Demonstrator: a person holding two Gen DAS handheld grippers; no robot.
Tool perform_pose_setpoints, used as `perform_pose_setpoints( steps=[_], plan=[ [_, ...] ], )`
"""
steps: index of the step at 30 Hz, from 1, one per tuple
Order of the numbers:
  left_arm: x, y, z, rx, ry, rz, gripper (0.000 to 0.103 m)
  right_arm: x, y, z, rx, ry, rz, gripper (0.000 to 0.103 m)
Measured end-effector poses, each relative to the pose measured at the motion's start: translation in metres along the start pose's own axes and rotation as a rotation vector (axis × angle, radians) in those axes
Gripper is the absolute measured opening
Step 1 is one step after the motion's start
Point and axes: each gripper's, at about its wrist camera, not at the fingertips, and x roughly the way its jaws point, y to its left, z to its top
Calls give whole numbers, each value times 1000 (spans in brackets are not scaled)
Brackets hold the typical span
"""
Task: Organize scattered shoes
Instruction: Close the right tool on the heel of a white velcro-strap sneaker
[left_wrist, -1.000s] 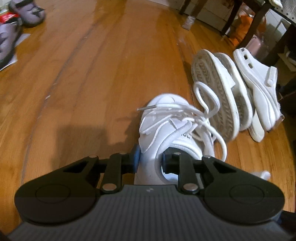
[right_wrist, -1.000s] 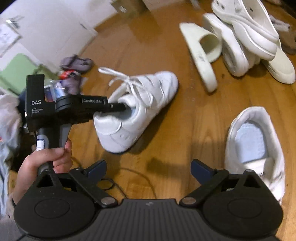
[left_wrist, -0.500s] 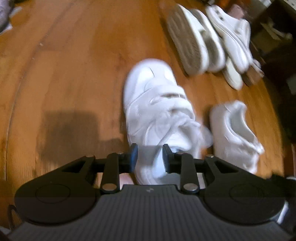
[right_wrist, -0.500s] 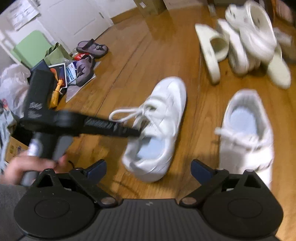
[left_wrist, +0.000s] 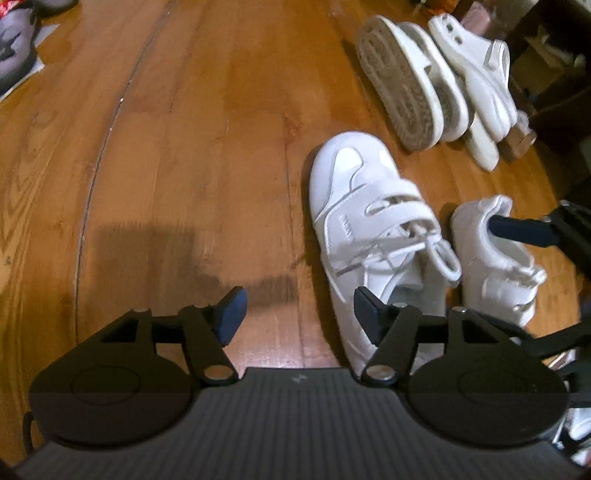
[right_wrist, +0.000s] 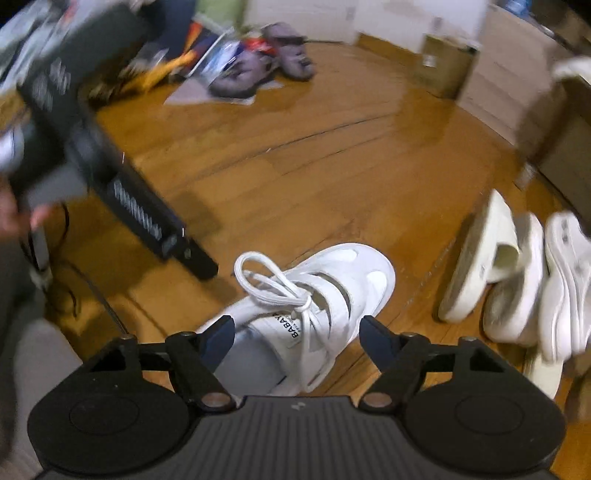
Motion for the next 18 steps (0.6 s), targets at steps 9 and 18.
perform_pose_setpoints(
  steps=[9,18],
  plan=[
    [4,11,-3,-55,-6,31,68,40,-12,28,-164,110,-47,77],
    [3,18,-1,-125,-23,28,68,77,-2,32,-350,156,91,82]
  ],
)
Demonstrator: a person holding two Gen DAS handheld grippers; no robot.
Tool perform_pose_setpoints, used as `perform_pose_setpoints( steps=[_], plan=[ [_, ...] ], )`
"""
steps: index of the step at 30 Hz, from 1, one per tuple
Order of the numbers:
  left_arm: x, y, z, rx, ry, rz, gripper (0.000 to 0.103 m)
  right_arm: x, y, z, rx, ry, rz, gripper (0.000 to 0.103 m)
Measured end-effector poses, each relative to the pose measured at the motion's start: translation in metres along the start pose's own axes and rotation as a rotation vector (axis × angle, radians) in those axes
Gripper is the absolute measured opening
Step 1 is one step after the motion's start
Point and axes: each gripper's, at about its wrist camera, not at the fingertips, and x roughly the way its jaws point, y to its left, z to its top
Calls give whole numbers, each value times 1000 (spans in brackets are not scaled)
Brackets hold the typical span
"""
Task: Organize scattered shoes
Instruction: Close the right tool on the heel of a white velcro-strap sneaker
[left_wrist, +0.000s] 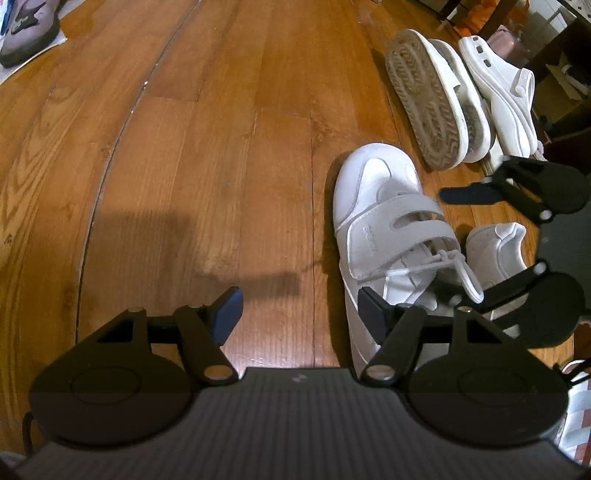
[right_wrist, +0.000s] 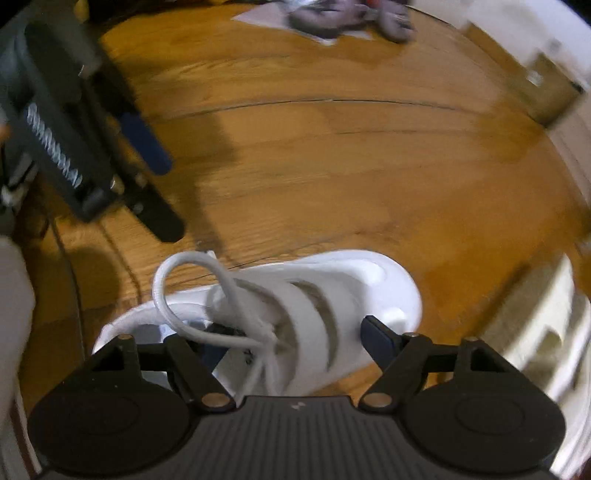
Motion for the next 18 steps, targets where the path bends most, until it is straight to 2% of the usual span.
perform_pose_setpoints(
  steps=[3,7,9,14,16,18],
  plan=[
    [-1,2,1,-26,-17,-10,68,6,-7,-2,82,-12,52,79],
    [0,7,1,-58,-18,6,68,-4,-14,-10,279,-50,57,59],
    [-2,10,1,-71,-20,11,68,-10,-17,-17,423,-64,59,55],
    [-11,16,2,-96,-59,15,69,-16,-27,-30,714,-95,41,53],
    [-14,21,3,-114,-81,25,77,-17,-33,-35,818,-107,54,53],
    [-16,27,4,-142,-107,41,78,-16,-39,-41,944,-115,72,53]
  ],
)
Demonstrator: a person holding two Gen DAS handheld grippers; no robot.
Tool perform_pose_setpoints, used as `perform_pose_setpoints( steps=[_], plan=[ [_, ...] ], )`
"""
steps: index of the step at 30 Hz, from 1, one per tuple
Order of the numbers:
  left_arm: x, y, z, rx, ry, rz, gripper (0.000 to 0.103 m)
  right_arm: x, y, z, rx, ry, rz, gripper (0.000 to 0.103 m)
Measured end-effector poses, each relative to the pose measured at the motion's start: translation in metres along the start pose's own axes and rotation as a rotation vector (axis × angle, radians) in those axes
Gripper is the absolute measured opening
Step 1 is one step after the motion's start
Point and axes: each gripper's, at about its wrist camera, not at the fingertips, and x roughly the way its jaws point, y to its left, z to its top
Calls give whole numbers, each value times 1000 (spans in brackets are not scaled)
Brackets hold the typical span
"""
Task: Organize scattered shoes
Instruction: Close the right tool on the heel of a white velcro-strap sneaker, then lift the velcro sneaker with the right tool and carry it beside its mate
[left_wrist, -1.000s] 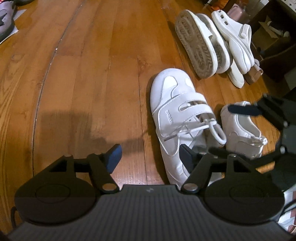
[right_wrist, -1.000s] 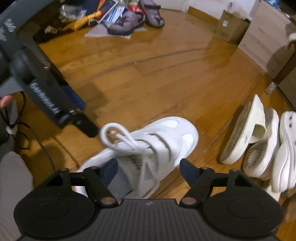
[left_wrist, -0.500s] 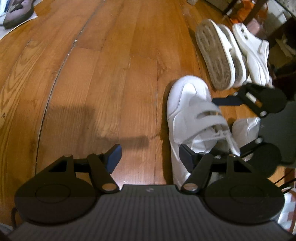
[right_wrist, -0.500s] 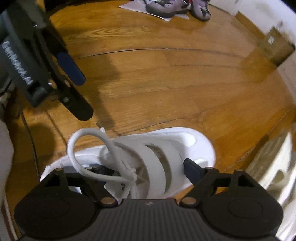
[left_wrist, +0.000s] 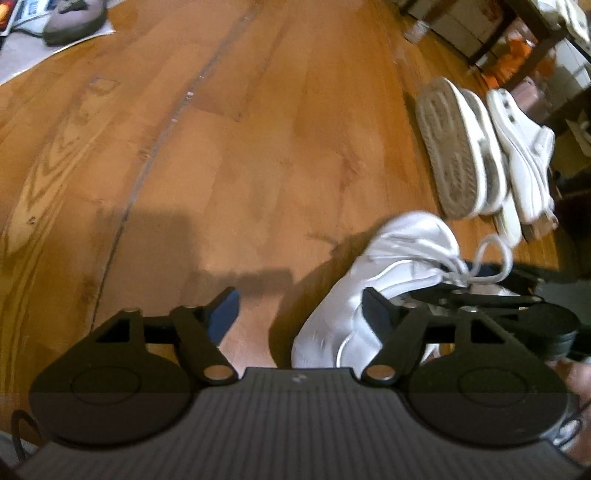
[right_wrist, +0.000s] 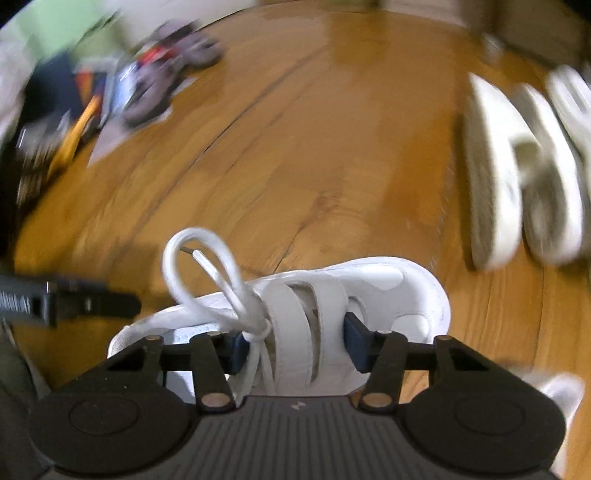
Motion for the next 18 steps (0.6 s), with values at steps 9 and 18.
perform_pose_setpoints(
  steps=[9,18],
  plan=[
    [-28,1,7,17,-124,-135,78,2,-28,0,454,40,25,53],
    [-11,-21,-3,173,54,-303,79,-1,-82,-49,961,102,390,42]
  ],
)
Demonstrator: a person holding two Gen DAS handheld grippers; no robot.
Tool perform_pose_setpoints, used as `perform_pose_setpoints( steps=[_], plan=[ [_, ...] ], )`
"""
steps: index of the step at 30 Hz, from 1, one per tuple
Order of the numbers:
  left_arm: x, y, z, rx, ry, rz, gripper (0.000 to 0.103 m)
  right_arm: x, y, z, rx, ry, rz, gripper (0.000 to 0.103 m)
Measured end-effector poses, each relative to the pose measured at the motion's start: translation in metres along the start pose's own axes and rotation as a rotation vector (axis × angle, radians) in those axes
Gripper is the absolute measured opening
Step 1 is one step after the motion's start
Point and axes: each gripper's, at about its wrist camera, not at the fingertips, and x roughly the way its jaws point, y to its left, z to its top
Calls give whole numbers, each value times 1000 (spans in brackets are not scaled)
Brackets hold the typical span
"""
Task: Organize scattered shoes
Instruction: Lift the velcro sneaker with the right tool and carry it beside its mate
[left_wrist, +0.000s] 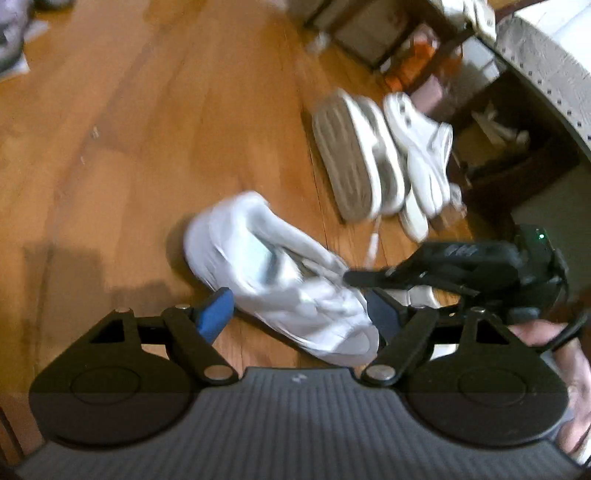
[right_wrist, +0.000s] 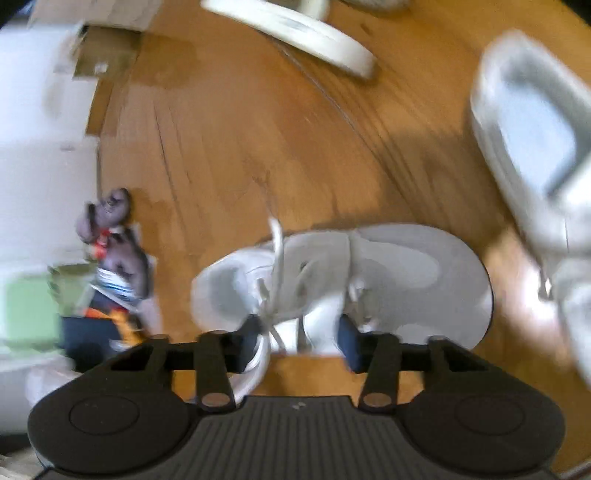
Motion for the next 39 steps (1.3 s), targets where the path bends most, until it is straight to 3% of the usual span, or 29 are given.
perform_pose_setpoints(
  steps=[2,4,8,10,16,19,21,23,25,28,31,34,39],
  plan=[
    [14,-1,-2,17,71,36,79,-10,2,-7,-94,-52,9,50],
    [23,-2,-5,21,110,61,79,-17,16,-17,-263,-117,-42,75],
    [33,3,-9,-20,171,78,83,-20,49,-45,-710,-206,-249,75],
    [39,7,-12,-46,212,94,83,-17,58,-57,-854,-226,-320,76],
    [43,7,-16,-50,243,85,83,-8,60,-64,-893,-192,-304,83],
    [44,11,-18,-68,270,9,84,-5,61,-68,-920,-189,-337,84],
    [50,23,-21,-157,311,-123,87,-5,63,-73,-972,-174,-392,84],
    [58,32,-23,-226,340,-167,87,-13,61,-78,-1018,-174,-419,84],
    [60,37,-25,-247,345,-146,87,-15,61,-82,-1050,-177,-428,86],
    [53,38,-23,-193,319,-31,87,-14,57,-84,-1071,-162,-413,90],
    [42,44,-18,-203,268,49,87,-3,52,-87,-1114,-106,-416,94],
    [30,62,-16,-301,244,1,88,9,49,-90,-1151,-59,-421,94],
    [31,80,-18,-404,238,-37,88,28,54,-97,-1298,-80,-497,94]
  ],
)
